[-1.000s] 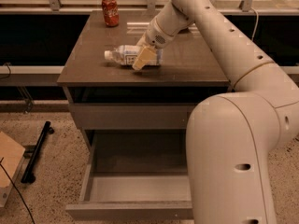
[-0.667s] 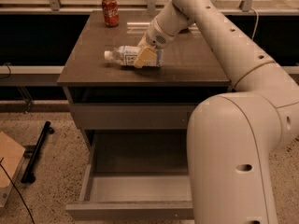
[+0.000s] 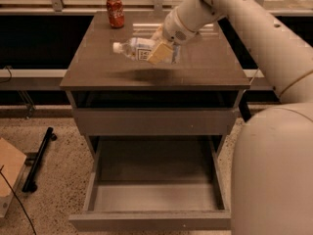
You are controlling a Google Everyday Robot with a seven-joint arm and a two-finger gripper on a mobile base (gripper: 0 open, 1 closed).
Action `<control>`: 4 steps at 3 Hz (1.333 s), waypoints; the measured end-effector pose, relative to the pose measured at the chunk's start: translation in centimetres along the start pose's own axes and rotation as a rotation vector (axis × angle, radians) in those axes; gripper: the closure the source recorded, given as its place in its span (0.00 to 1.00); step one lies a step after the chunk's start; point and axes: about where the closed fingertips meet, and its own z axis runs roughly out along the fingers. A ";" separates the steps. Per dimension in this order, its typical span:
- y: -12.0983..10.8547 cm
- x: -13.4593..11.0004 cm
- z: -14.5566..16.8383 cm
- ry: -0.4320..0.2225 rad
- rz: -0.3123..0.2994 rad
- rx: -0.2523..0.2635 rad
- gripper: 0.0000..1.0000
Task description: Place blue plastic bottle into middle drawer
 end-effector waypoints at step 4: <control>17.2 5.5 -5.4 -0.074 0.082 -0.020 1.00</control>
Offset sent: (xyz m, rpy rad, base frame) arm -0.1546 -0.0608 -0.0032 0.0702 0.0050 -0.0058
